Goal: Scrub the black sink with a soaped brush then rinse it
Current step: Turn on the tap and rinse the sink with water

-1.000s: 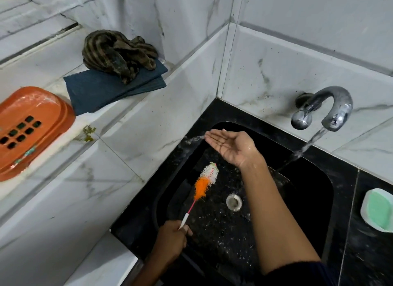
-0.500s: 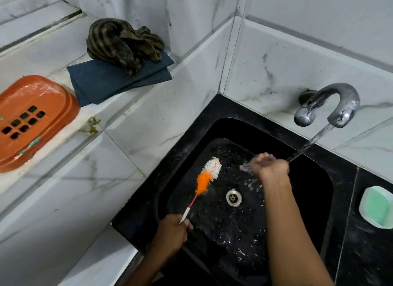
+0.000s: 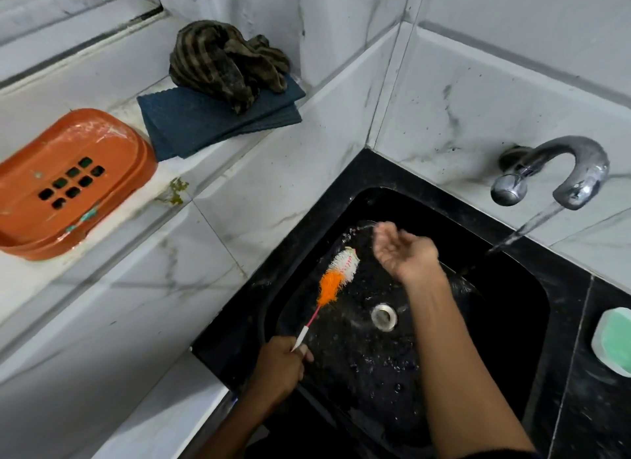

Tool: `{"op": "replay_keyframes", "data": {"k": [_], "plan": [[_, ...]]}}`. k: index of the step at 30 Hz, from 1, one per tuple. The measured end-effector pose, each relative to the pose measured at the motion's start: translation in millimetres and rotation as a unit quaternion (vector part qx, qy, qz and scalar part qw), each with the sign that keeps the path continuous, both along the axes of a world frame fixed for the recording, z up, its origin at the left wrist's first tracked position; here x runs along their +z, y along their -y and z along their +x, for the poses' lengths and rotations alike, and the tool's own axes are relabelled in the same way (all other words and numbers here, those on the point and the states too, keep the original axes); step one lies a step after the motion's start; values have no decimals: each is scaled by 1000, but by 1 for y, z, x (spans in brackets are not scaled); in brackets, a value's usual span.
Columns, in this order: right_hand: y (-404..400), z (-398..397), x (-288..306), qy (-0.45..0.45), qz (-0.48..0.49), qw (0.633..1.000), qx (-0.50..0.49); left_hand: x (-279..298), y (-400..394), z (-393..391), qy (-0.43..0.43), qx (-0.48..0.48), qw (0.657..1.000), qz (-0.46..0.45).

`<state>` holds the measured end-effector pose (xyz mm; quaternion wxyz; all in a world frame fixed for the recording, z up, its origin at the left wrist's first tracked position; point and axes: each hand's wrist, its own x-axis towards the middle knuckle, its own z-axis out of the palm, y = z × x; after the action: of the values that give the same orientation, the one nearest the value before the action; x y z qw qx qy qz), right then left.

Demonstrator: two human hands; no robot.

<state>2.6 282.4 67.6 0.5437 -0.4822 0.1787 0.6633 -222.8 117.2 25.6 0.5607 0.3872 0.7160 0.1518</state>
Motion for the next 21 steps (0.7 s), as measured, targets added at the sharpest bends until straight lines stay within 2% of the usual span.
{"op": "replay_keyframes", "data": {"k": [2,4,9,12,14,18,21], "plan": [[11,29,-13,-53,9,991,-125,3,-2,-1,1,0,1000,2],[24,52,-18,-77,36,978,-189,5,-3,-2,7,3,1000,-2],[34,74,-9,-46,10,975,-218,7,-5,0,19,6,1000,-8],[28,66,-18,-14,-45,983,-177,5,-8,1,17,2,1000,-8],[16,53,-20,12,-52,995,-88,5,-9,2,14,-3,1000,-8],[-23,21,9,18,32,997,74,5,-14,3,2,-19,1000,2],[-43,7,35,19,84,990,113,5,-18,4,-1,-26,1000,-1]]}}
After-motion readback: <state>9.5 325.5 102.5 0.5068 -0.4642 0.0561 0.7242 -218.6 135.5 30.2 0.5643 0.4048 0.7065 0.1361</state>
